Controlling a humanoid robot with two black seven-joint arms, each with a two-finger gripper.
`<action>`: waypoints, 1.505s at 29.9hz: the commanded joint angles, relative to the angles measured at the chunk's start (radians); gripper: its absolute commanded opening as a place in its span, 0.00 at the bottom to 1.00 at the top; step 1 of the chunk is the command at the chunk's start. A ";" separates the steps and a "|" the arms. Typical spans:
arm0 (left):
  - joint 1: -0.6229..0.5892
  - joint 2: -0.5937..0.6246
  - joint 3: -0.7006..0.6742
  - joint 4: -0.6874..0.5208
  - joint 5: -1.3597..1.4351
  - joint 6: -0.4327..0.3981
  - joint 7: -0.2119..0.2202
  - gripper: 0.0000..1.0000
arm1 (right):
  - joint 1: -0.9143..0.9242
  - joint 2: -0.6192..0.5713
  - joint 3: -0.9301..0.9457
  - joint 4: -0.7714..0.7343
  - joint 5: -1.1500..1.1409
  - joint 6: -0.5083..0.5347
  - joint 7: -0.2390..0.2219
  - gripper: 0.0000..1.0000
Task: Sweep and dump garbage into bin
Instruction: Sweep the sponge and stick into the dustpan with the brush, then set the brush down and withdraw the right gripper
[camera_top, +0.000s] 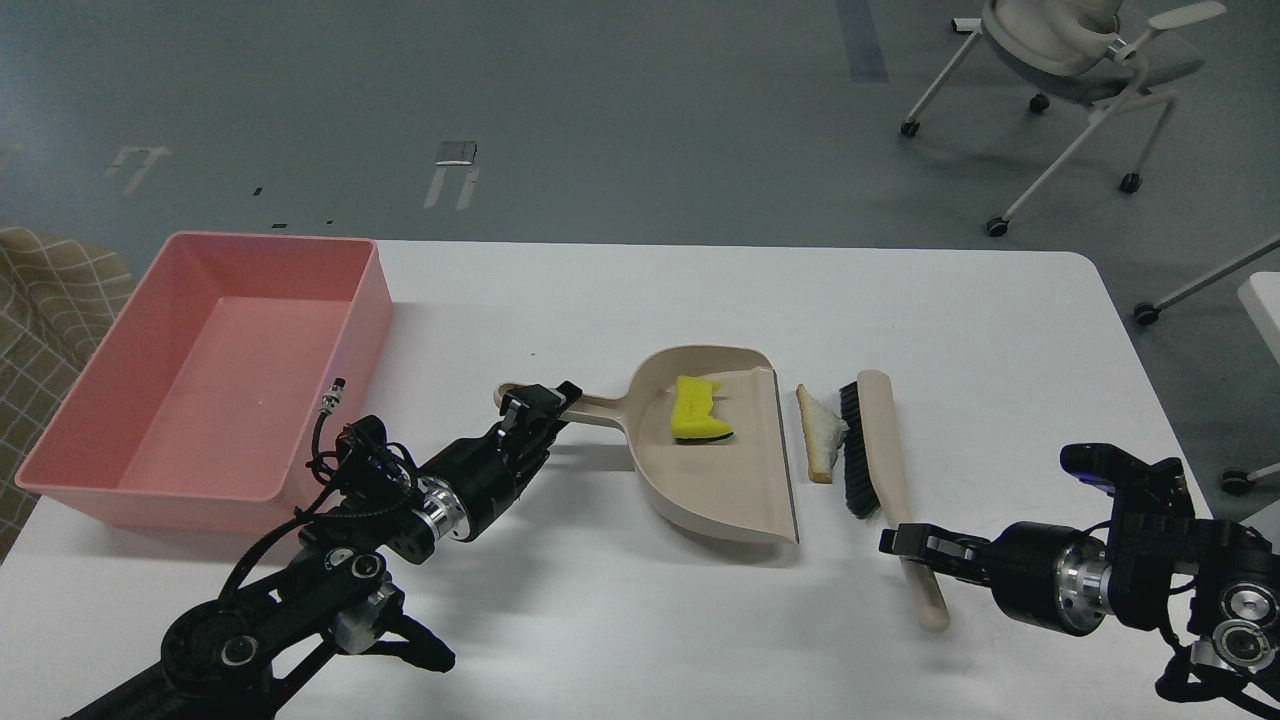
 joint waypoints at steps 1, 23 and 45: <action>0.000 0.001 0.000 -0.001 0.000 0.000 0.000 0.04 | 0.035 0.057 -0.007 0.000 0.003 0.000 0.000 0.00; 0.015 0.000 -0.001 -0.001 0.014 0.000 0.000 0.04 | 0.111 0.229 0.091 0.012 0.147 0.000 -0.008 0.00; -0.032 0.014 -0.014 -0.013 0.005 -0.002 0.006 0.04 | 0.076 -0.193 0.147 0.000 0.166 0.000 -0.049 0.00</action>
